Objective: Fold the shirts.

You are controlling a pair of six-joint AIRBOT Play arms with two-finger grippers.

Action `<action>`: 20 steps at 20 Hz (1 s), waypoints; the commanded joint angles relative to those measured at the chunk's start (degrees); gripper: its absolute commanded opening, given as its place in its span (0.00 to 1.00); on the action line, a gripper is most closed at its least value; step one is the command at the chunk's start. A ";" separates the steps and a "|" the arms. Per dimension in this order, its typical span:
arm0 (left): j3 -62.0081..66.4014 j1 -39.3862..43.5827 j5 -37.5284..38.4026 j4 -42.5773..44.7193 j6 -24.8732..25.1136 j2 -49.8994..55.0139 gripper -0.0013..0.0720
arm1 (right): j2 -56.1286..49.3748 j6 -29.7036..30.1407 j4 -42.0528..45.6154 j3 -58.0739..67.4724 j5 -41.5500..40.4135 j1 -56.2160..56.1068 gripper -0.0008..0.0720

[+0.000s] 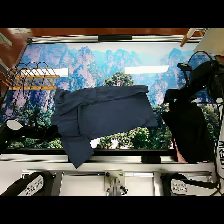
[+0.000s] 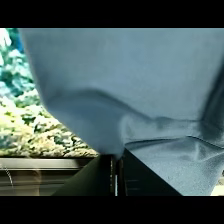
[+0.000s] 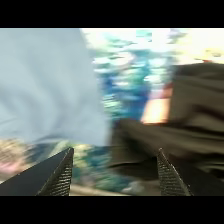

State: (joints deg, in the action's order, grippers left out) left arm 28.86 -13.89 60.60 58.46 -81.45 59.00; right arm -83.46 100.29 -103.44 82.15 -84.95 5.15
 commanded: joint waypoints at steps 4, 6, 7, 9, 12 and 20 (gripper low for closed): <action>0.07 -0.02 0.31 -0.02 1.31 -0.04 0.06 | 0.17 -0.17 -5.97 -15.10 1.62 -0.92 0.88; 0.07 -0.02 0.31 0.00 1.31 -0.04 0.06 | 0.02 -1.44 -6.71 -18.84 6.40 -0.98 0.88; 0.07 -0.02 0.33 0.00 1.31 -0.04 0.06 | -0.55 -2.29 -7.17 -19.69 8.44 -0.98 0.88; 0.07 -0.02 0.52 0.00 1.31 -0.04 0.06 | -2.32 -3.04 -7.98 -19.78 10.21 -0.98 0.88; 0.07 -0.02 0.50 0.00 1.29 -0.04 0.06 | -4.74 -3.72 -7.67 -19.78 11.72 -0.98 0.88; 0.07 -0.02 0.50 -0.02 1.29 -0.04 0.06 | -5.79 -4.11 -6.05 -19.78 15.10 -0.98 0.88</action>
State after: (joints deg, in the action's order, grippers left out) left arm 28.88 -13.89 61.12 58.46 -80.18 59.00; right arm -89.01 96.38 -110.24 62.43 -70.94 4.19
